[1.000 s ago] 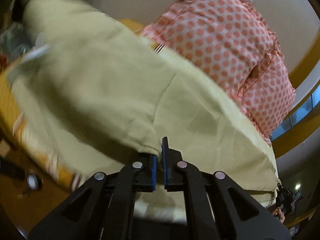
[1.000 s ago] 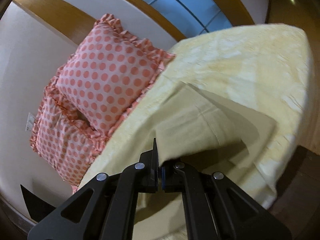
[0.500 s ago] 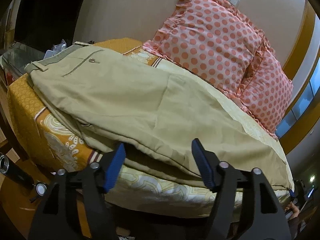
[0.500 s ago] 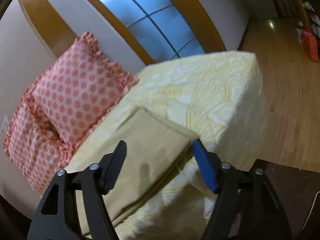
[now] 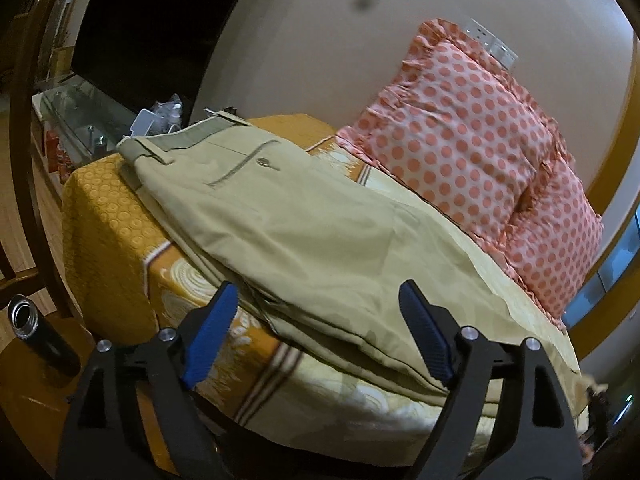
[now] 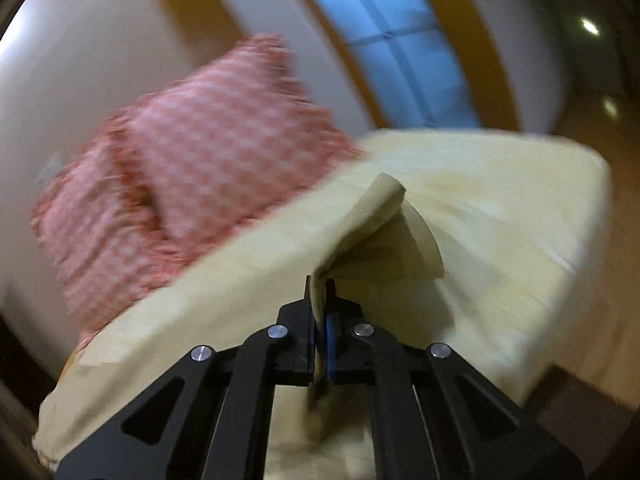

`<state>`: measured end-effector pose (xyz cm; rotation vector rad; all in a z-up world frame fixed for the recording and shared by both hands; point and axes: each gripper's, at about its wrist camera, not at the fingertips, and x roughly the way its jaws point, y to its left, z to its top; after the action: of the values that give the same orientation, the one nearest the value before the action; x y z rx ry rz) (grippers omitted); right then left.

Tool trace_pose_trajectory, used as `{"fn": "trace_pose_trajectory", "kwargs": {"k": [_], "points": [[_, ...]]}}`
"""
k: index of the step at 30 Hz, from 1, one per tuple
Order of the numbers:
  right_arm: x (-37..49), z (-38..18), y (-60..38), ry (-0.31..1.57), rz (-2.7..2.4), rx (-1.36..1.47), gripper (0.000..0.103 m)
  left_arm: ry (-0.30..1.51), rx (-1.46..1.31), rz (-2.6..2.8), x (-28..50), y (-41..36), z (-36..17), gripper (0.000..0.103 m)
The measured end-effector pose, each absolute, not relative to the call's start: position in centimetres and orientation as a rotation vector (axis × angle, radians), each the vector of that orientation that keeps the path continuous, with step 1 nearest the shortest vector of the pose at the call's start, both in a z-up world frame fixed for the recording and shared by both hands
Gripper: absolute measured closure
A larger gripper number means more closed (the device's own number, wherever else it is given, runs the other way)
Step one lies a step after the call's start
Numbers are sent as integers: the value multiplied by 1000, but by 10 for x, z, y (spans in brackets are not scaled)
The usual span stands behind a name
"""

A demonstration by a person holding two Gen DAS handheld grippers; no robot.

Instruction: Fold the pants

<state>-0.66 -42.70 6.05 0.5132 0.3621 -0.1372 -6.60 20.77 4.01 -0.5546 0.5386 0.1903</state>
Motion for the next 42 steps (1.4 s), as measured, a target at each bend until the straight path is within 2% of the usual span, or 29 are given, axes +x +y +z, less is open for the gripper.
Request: {"fn": "trace_pose_trajectory", "kwargs": {"k": [4,7,10,12,13,14,16,22,30,31,32,33,34,35,37,42], "points": [[34,104,-328,350,199,408,99,535,-612,192,-63,219,36,16],[55,108,-232,418,454,302,99,532,-639,194,-61,224,33,13],[68,77,-127,657,662,82,96,537,-646,199,-58,228,30,11],[64,51,-88,785,717,-31,76,541,-653,204,-58,231,28,10],[58,44,-80,804,728,-49,51,541,-658,208,-58,233,27,9],[51,41,-79,790,738,-48,32,539,-663,212,-58,235,27,9],[39,49,-90,735,761,-1,12,534,-670,234,-56,243,27,9],[46,72,-137,671,708,173,8,533,-697,310,-44,268,28,9],[51,57,-159,708,683,272,8,557,-705,368,-25,286,29,12],[56,55,-158,708,689,276,8,563,-701,386,-22,286,28,25],[57,54,-159,707,693,280,8,573,-702,394,-21,287,27,58],[56,54,-160,701,699,286,8,598,-719,405,-17,292,23,72],[56,55,-162,698,702,287,8,602,-742,407,-16,298,22,82],[55,55,-164,693,703,289,8,597,-757,397,-17,300,22,88],[53,58,-172,678,695,297,8,598,-687,379,-11,296,37,92],[51,66,-207,624,640,347,8,508,-406,272,8,232,109,95]]}}
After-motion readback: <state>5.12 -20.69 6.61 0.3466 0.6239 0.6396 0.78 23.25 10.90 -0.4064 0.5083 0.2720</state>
